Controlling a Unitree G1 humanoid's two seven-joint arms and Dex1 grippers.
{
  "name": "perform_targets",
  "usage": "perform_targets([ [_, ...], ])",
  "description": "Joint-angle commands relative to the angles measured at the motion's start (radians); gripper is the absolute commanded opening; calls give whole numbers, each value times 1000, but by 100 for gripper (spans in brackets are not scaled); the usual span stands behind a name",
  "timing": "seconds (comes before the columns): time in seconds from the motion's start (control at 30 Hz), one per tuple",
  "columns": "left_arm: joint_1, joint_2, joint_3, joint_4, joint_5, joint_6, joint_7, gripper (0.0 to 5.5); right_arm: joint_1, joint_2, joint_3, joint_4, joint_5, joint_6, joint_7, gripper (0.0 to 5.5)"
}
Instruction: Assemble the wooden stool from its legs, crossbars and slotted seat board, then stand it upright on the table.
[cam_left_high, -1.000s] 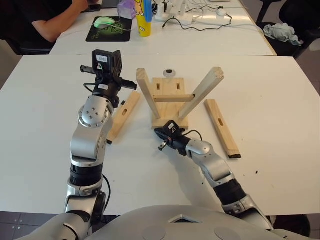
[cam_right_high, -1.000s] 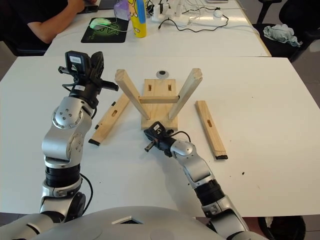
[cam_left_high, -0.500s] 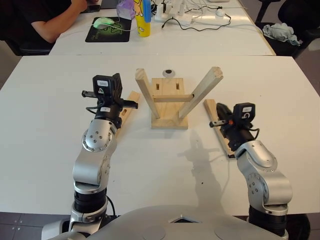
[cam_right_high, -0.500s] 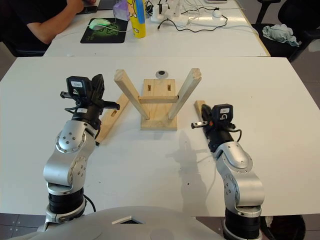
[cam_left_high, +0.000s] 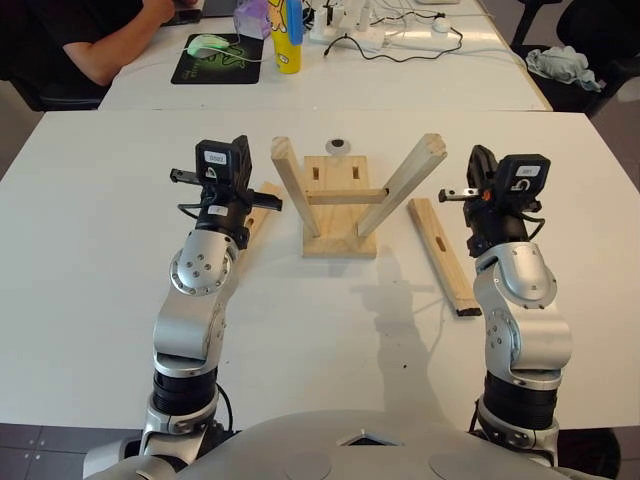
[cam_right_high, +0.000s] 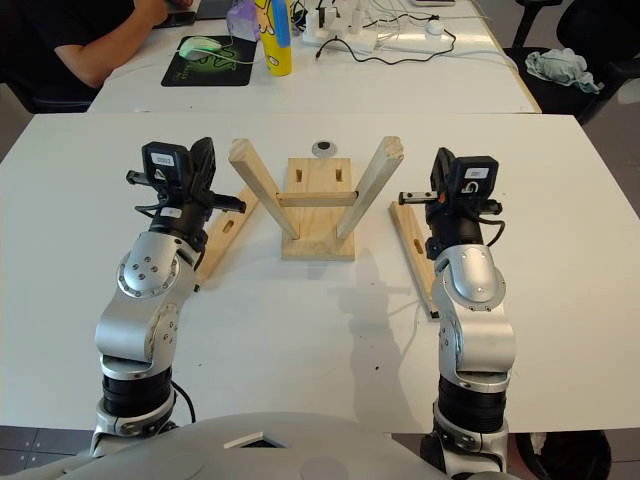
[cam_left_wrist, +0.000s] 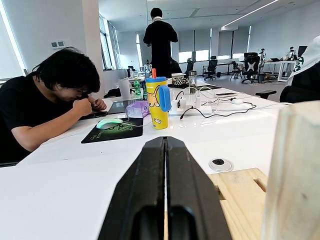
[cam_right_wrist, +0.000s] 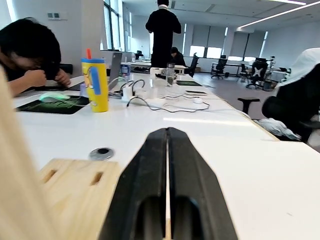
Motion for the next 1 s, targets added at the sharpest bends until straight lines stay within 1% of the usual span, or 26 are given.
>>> perform_targets([
  [0.03, 1, 32, -126, 49, 35, 71, -69, 1, -1, -48, 152, 45, -24, 0, 106, 0],
  [0.13, 10, 40, -74, 65, 69, 127, -34, 1, 5, -51, 137, 62, -30, 35, 97, 0],
  [0.27, 31, 34, 20, 91, 77, 161, 4, 1, 45, -68, 84, 129, -38, 73, 84, 0],
  [0.33, 53, 40, 52, 99, 73, 167, 2, 1, 46, -83, 71, 192, -38, 50, 103, 0],
  [0.43, 72, 89, 78, 131, 57, 151, -53, 1, 2, -100, 52, 345, -14, -26, 169, 0],
  [0.5, 67, 131, 74, 155, 33, 147, -126, 1, -23, -106, 45, 414, 11, -78, 223, 0],
  [0.6, 53, 280, 70, 159, -90, 71, -411, 1, -103, -112, 7, 572, 70, -171, 326, 0],
  [0.63, 42, 332, 89, 166, -132, 56, -498, 1, -133, -120, -4, 631, 81, -197, 354, 0],
  [0.73, 14, 478, 137, 208, -218, 0, -720, 1, -221, -145, -38, 786, 112, -264, 433, 0],
  [0.8, 6, 562, 140, 223, -264, -11, -848, 1, -274, -157, -57, 871, 123, -312, 475, 0],
  [0.9, 7, 630, 109, 232, -300, -21, -972, 1, -332, -157, -57, 959, 142, -358, 553, 0],
  [1.0, -1, 635, 32, 228, -295, -27, -1019, 1, -373, -141, -38, 1016, 146, -398, 628, 0],
])
